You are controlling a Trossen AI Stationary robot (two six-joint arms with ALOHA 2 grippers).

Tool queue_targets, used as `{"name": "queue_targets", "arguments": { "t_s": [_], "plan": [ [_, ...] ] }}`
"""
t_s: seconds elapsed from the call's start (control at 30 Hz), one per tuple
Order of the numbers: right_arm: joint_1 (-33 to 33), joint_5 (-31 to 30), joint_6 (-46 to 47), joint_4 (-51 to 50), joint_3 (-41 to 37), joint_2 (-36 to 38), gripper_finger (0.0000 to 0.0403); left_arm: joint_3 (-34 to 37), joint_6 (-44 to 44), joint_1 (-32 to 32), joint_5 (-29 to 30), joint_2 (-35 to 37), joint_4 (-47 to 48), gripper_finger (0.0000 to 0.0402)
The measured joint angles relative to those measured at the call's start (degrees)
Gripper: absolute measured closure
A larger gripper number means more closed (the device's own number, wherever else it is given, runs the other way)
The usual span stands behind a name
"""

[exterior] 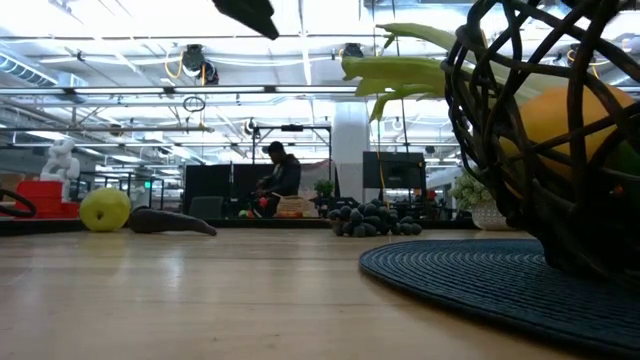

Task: Build produce basket
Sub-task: Adjust the wire basket

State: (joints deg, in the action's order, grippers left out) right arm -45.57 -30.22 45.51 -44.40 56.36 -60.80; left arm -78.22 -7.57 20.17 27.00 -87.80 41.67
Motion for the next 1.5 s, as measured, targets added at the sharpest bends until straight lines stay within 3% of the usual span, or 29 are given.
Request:
{"name": "queue_targets", "arguments": {
  "t_s": [0.17, 0.33, 0.53, 1.07, 1.5],
  "plan": [
    [2.5, 1.2, -7.4, 3.2, 0.0, 0.1, 0.0347, 1.1, 1.6, -3.4, 2.0, 2.7, 3.0, 0.0014],
    [6.6, 14.5, -3.1, 3.9, -2.7, -0.9, 0.0361, 4.6, 3.8, -7.9, 2.1, 5.7, 3.1, 0.0014],
    [12.4, 22.5, -0.5, 3.7, -7.0, -1.6, 0.0377, 7.2, 4.3, -13.6, 1.7, 8.3, 2.0, 0.0014],
    [22.0, 24.3, -0.7, 3.8, -11.1, -1.5, 0.0392, 7.3, 4.6, -16.4, 1.4, 8.3, 1.5, 0.0014],
    [24.3, 25.2, -3.5, 3.6, -11.7, -1.2, 0.0392, 7.3, 4.3, -16.4, 1.4, 8.3, 5.7, 0.0014]
  ]
}}
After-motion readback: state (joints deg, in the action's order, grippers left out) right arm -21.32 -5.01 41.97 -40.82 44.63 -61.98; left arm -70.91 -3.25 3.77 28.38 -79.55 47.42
